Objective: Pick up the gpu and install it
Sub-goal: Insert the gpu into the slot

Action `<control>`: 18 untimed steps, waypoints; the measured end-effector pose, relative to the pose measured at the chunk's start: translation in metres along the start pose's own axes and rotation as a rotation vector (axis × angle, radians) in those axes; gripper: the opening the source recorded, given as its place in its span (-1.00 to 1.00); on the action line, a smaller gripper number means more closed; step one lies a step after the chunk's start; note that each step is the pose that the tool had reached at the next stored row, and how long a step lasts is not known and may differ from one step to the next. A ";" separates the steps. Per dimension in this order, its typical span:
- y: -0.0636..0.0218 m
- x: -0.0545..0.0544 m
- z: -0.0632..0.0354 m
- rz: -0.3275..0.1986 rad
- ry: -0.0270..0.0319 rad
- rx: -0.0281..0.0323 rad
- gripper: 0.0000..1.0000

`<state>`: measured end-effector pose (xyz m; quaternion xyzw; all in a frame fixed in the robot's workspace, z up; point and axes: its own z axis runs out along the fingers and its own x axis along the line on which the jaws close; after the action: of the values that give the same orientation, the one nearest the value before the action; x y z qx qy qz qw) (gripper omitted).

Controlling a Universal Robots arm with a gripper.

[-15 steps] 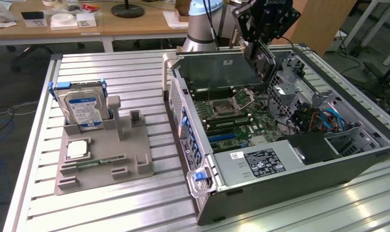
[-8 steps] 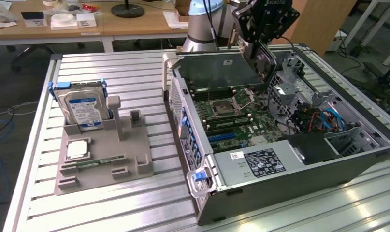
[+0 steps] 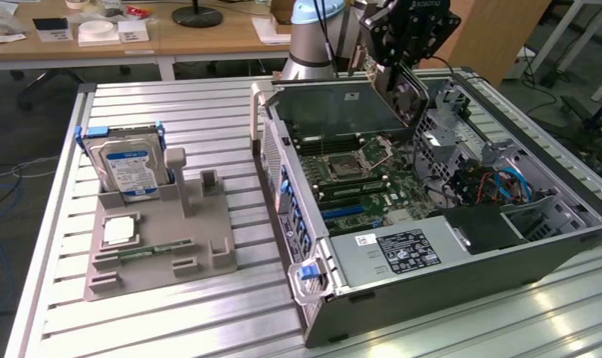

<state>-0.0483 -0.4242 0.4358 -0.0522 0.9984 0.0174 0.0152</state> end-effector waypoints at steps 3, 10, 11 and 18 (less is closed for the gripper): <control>-0.0001 0.000 0.0000 -0.023 0.0007 -0.0008 -0.44; -0.0003 0.000 0.0000 -0.072 0.0024 -0.0024 -0.44; -0.0003 0.000 0.0000 -0.079 0.0026 -0.0026 -0.44; -0.0006 0.000 0.0000 -0.141 0.0046 -0.0046 -0.44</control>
<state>-0.0485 -0.4248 0.4358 -0.1224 0.9922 0.0184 0.0140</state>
